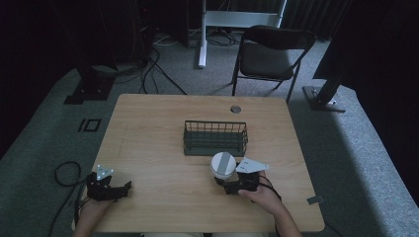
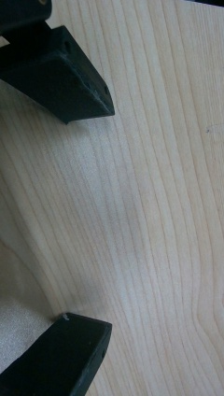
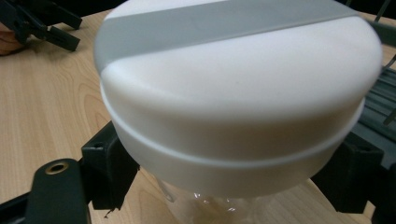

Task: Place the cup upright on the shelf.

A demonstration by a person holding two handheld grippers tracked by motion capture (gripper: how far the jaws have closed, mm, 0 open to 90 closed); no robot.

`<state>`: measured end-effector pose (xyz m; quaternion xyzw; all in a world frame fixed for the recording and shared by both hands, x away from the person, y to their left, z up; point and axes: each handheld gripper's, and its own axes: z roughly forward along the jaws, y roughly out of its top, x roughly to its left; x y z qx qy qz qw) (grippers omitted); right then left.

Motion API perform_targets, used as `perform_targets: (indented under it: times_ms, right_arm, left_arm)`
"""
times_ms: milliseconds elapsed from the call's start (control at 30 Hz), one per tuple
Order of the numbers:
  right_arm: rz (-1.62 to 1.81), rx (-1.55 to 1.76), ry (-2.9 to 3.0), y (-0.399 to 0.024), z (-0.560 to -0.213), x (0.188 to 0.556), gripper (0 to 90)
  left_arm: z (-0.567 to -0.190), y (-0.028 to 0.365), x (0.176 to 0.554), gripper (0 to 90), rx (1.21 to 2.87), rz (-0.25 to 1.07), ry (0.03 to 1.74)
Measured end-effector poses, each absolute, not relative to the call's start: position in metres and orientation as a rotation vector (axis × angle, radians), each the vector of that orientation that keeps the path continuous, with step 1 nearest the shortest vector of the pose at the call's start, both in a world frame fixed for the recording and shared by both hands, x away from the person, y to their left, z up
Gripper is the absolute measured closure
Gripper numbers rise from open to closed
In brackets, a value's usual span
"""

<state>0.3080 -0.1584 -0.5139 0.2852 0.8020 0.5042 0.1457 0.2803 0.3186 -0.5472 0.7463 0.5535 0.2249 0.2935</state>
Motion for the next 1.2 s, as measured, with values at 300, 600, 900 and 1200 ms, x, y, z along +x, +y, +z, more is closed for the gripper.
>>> perform_targets:
  times_ms: [300,600,900,1200]
  right_arm:
    - [1.469,0.827,2.272,-0.16,-0.494,0.311,18.2]
    - [1.49,0.848,2.192,-0.16,-0.468,0.317,18.2]
    - [1.469,0.883,2.136,-0.156,-0.446,0.333,18.2]
    - [1.452,0.923,2.063,-0.148,-0.426,0.353,18.2]
  left_arm:
    - [-0.547,0.319,0.28,1.2,1.987,0.598,1.474]
    - [-0.547,0.319,0.28,1.2,1.987,0.599,1.474]
    - [-0.547,0.319,0.28,1.2,1.988,0.599,1.474]
    - [-0.547,0.319,0.28,1.2,1.989,0.599,1.473]
